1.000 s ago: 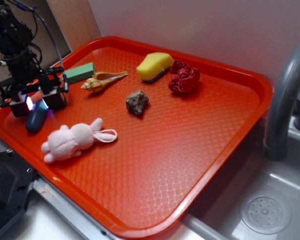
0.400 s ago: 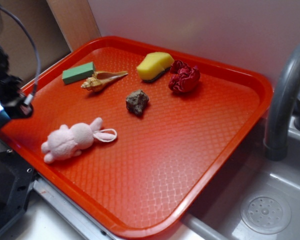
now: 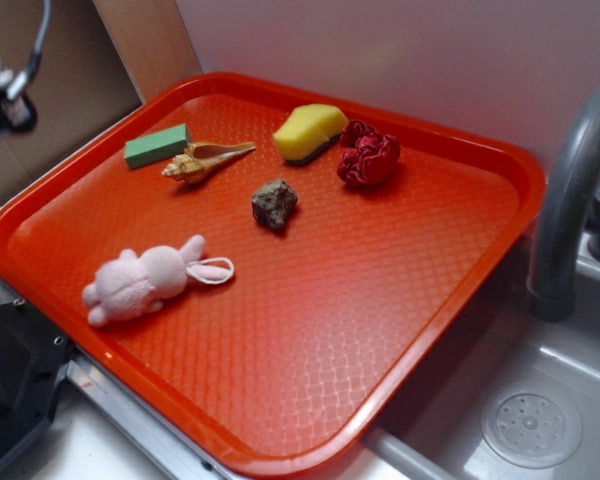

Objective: Grab the plastic pickle.

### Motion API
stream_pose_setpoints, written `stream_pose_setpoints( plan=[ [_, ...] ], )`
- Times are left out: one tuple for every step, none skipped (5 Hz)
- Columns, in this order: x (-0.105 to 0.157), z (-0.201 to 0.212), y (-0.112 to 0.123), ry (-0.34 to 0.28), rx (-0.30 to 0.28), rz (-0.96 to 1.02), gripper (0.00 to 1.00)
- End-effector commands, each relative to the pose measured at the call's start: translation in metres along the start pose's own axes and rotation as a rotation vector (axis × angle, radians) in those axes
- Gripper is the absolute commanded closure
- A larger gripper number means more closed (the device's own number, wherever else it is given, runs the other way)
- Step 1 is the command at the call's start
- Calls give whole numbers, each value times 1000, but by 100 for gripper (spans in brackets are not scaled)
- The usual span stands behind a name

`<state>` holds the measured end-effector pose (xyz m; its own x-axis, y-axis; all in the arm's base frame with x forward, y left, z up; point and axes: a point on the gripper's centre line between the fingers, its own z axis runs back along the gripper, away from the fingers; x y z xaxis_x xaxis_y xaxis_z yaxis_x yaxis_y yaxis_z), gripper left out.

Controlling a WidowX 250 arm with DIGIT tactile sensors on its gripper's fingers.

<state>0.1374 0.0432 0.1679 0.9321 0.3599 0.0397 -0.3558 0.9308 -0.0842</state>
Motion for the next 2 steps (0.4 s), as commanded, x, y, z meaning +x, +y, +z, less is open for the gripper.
stream_pose_setpoints(
  plan=[
    [13, 46, -21, -38, 43, -83, 100],
    [21, 34, -27, -2, 70, -73, 100]
  ],
)
